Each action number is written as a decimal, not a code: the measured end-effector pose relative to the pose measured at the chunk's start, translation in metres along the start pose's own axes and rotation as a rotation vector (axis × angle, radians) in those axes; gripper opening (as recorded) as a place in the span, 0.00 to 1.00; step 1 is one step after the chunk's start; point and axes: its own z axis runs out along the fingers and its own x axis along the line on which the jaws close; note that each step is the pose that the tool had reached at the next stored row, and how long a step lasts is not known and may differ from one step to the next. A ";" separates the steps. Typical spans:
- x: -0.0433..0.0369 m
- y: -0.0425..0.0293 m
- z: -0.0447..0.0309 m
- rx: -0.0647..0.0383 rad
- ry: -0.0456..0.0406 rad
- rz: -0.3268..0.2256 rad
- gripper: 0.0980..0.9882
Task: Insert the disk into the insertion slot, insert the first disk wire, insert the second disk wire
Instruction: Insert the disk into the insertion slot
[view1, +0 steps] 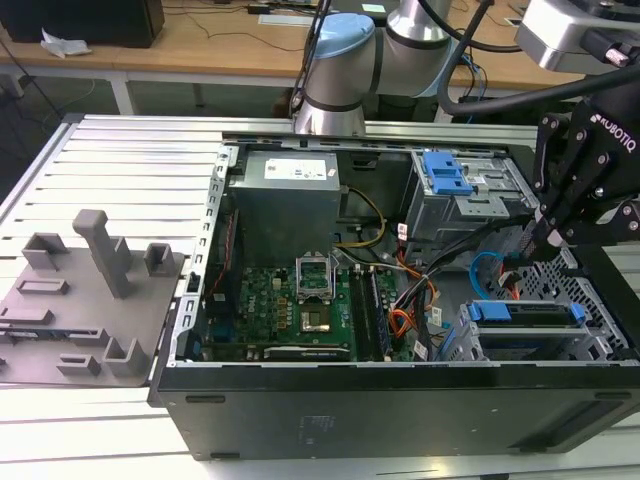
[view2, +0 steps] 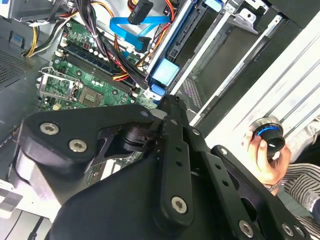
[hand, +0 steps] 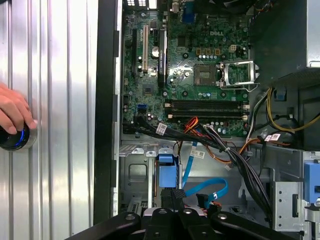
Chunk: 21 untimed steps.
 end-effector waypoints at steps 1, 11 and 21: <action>0.0000 -0.0001 0.0000 0.000 0.0003 0.000 0.01; -0.0003 -0.0049 0.0083 -0.004 0.0003 0.000 0.01; -0.0004 -0.0057 0.0235 -0.004 0.0004 0.000 0.01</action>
